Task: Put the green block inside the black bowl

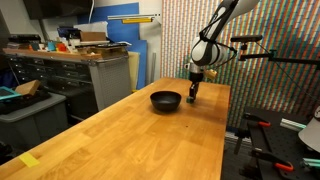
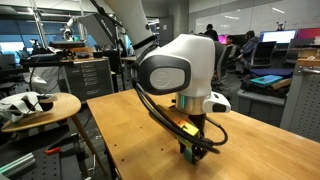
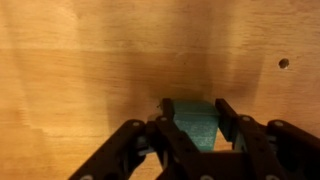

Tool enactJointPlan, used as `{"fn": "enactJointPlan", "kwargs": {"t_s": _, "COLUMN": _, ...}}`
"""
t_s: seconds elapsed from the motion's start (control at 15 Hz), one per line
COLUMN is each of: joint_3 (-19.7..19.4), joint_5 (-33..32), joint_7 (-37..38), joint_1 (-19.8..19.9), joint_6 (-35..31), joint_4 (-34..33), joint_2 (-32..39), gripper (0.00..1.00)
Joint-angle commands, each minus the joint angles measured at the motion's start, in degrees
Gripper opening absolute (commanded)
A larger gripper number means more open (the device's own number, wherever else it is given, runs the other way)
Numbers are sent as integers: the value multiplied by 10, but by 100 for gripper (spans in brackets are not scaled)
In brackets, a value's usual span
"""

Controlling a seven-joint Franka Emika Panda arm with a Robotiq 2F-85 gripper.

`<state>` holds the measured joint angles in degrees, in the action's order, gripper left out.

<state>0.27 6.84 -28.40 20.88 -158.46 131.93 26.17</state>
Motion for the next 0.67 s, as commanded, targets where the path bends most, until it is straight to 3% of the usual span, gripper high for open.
{"fn": "enactJointPlan", "kwargs": {"t_s": 0.0, "joint_3": 4, "joint_5": -15, "joint_7": -9, "joint_1": 7, "joint_6": 14, "joint_4": -13, "joint_2": -2, "gripper": 21}}
{"fn": "enactJointPlan", "kwargs": {"t_s": 0.6, "joint_3": -24, "joint_5": -64, "joint_7": 9, "joint_1": -12, "joint_6": 48, "joint_4": -7, "joint_2": -64, "gripper": 21}}
